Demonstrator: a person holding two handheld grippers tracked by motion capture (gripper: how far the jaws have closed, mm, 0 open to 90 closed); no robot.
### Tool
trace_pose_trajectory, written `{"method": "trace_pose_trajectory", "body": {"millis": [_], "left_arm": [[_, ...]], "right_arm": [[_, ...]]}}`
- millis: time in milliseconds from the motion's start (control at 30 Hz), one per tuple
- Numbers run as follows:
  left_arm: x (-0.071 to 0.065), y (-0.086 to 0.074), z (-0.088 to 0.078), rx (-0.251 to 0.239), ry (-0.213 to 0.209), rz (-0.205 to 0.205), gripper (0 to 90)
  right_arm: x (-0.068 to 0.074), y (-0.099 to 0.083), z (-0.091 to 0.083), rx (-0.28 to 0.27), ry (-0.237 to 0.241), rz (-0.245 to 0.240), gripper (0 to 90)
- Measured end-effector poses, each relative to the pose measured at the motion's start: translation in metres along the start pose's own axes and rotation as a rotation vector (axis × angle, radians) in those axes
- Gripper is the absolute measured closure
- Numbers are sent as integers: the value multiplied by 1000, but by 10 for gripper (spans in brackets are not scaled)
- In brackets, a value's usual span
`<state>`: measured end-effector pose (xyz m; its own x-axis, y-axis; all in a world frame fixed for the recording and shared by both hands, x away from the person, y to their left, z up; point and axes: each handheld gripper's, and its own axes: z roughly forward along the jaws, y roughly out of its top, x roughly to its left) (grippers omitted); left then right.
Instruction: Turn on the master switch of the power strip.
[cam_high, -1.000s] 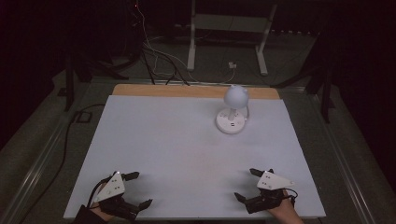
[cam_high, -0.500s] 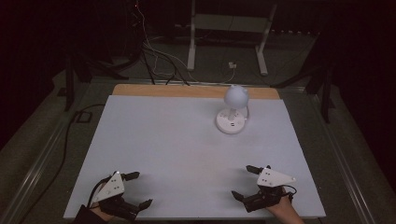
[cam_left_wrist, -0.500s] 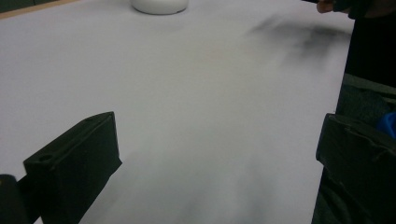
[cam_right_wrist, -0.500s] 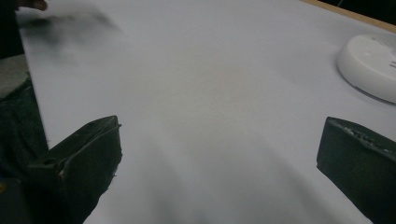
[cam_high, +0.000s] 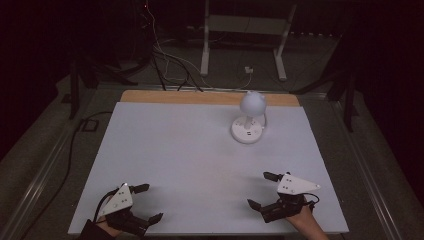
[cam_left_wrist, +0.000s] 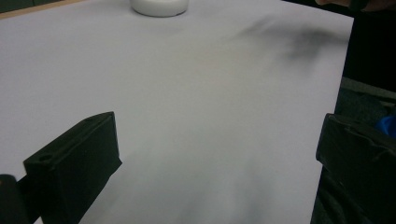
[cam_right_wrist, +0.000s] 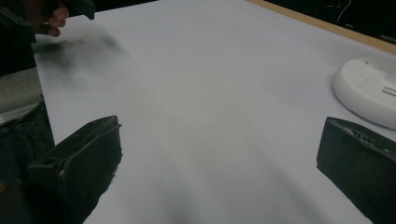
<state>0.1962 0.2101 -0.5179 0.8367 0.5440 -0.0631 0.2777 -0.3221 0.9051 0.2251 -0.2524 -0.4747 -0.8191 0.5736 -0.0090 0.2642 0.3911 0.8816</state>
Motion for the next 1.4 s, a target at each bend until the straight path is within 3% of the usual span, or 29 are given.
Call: {"method": "trace_pose_trajectory", "body": {"millis": [300, 1400], "left_arm": [[0, 0, 0, -1, -5, -8, 0], [-1, 0, -1, -5, -15, -6, 0]], "right_arm": [[-5, 12, 2, 3, 7, -2, 0], [-39, 46, 4, -17, -108, -6, 0]]}}
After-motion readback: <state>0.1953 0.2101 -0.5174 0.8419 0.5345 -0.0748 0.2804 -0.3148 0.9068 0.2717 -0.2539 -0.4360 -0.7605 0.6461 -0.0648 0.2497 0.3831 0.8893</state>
